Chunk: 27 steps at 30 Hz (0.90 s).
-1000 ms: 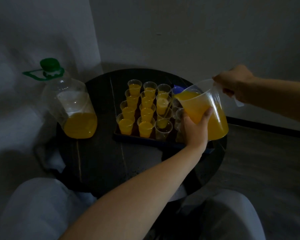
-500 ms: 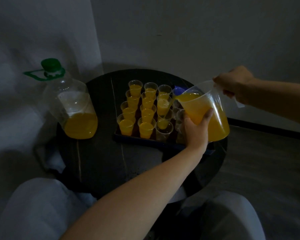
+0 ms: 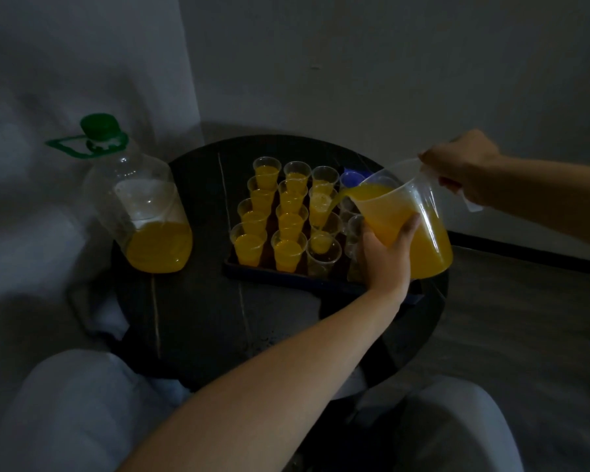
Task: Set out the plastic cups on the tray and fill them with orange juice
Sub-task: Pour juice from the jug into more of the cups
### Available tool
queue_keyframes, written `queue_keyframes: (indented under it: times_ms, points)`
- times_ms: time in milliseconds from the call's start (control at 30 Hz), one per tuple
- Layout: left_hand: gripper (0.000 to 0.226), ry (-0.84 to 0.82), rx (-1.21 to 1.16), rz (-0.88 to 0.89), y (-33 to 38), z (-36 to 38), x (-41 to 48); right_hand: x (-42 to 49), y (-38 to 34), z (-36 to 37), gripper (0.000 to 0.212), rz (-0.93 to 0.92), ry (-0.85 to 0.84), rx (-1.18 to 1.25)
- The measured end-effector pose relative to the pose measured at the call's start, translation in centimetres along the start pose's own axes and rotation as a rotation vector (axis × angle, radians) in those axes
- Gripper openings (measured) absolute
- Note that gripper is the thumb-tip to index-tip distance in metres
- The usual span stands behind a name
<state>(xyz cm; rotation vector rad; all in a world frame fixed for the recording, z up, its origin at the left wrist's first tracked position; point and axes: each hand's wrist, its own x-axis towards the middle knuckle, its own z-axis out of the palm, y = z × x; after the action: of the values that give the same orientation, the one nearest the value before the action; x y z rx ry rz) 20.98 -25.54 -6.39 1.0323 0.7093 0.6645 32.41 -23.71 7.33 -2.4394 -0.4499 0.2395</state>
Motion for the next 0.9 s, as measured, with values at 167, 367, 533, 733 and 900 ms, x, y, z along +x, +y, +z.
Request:
queue_keyframes:
  times_ms: [167,367,533,733,900]
  points:
    - [0.099,-0.030,-0.033,0.005,0.24,-0.05,0.15,-0.11,0.12,-0.08,0.029,-0.005,-0.009,0.007]
    - [0.100,-0.015,-0.027,-0.001,0.32,0.08,0.01,-0.16,0.00,0.00,0.029,-0.003,-0.009,0.010]
    - [0.094,-0.028,-0.029,-0.009,0.06,0.03,0.44,-0.03,-0.04,-0.03,0.026,0.006,-0.028,0.013]
    - [0.094,-0.016,-0.009,-0.018,0.14,0.04,0.41,0.08,-0.01,0.13,0.029,-0.003,-0.009,0.003]
    - [0.080,-0.032,-0.021,-0.015,0.01,-0.09,0.60,0.14,-0.10,0.32,0.028,0.004,-0.003,-0.007]
